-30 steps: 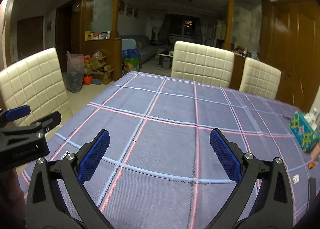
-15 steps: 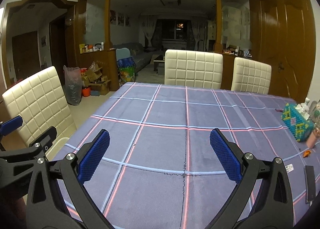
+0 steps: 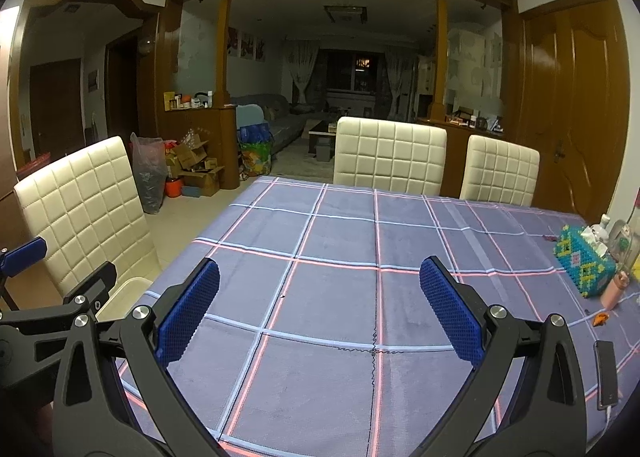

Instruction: Collect trash

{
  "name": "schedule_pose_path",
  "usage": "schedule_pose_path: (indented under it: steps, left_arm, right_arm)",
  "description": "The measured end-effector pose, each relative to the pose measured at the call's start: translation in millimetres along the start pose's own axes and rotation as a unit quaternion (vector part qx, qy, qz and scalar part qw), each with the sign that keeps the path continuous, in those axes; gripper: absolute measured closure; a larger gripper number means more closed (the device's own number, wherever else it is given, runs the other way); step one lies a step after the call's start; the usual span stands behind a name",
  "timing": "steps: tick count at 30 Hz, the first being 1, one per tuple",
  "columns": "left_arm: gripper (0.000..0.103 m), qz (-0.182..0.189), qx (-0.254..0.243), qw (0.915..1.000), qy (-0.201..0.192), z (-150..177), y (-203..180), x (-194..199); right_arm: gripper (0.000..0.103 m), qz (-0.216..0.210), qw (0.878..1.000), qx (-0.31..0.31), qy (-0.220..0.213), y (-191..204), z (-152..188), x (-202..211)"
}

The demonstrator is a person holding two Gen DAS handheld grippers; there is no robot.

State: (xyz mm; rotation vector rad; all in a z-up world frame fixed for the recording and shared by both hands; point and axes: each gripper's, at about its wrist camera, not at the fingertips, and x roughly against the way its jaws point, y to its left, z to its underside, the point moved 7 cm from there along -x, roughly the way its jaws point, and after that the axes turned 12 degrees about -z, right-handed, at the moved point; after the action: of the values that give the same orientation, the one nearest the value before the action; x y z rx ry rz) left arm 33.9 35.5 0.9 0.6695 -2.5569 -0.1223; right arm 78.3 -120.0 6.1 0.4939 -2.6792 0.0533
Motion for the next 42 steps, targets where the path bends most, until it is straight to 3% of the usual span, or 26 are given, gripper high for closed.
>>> schedule_pose_path:
  steps: [15, 42]
  left_arm:
    - [0.013, 0.021, 0.01, 0.9997, -0.011, -1, -2, 11]
    - [0.013, 0.024, 0.005, 0.9994, -0.026, -5, -9, 18]
  right_arm:
    - [0.004, 0.007, 1.0, 0.006, -0.012, 3, -3, 13]
    - [0.004, 0.007, 1.0, 0.008, -0.027, 3, -7, 21]
